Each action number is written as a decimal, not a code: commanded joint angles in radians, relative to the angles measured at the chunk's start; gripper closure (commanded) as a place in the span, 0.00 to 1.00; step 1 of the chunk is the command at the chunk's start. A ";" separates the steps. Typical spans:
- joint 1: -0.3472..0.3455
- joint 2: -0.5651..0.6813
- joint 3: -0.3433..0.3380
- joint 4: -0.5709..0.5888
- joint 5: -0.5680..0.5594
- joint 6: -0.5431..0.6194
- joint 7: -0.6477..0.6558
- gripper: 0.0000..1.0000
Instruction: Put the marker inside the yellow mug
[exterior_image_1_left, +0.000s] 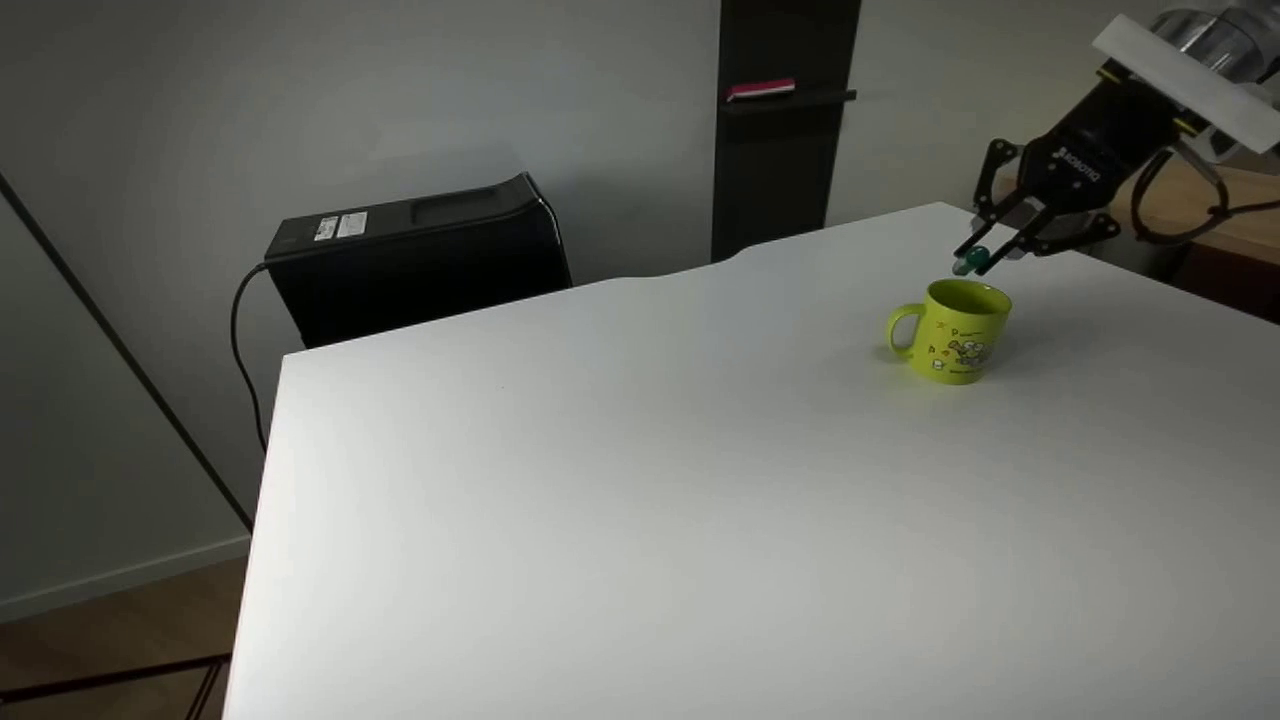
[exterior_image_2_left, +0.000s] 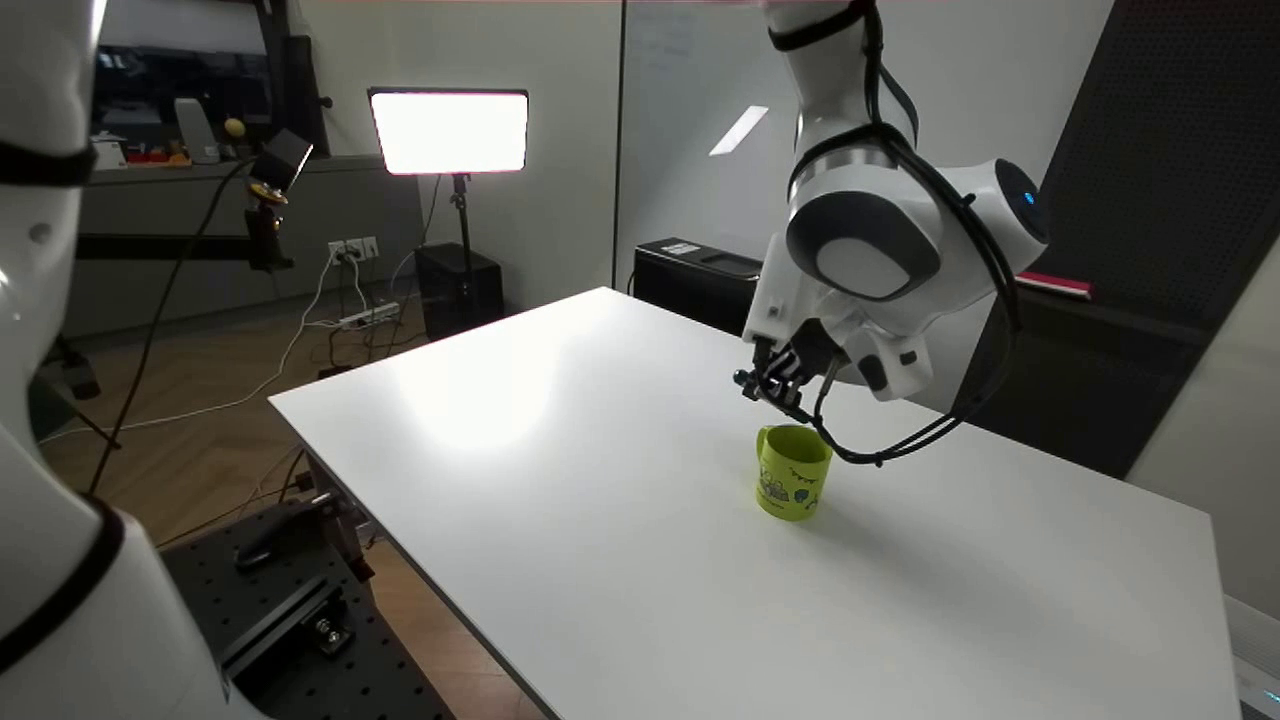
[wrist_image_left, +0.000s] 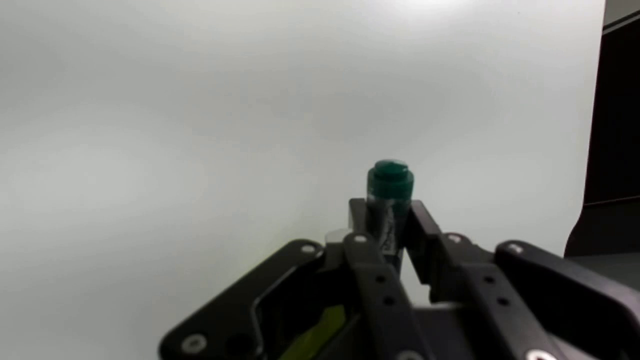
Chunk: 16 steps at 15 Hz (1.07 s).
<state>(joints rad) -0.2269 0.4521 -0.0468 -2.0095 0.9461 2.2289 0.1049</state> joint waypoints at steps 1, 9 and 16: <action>-0.009 0.045 -0.014 0.055 0.068 -0.066 -0.019 0.94; -0.015 0.086 -0.058 0.072 0.106 -0.115 -0.009 0.94; -0.019 0.103 -0.073 0.073 0.124 -0.139 -0.010 0.94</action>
<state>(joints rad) -0.2437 0.5323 -0.1136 -1.9722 1.0497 2.1198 0.0888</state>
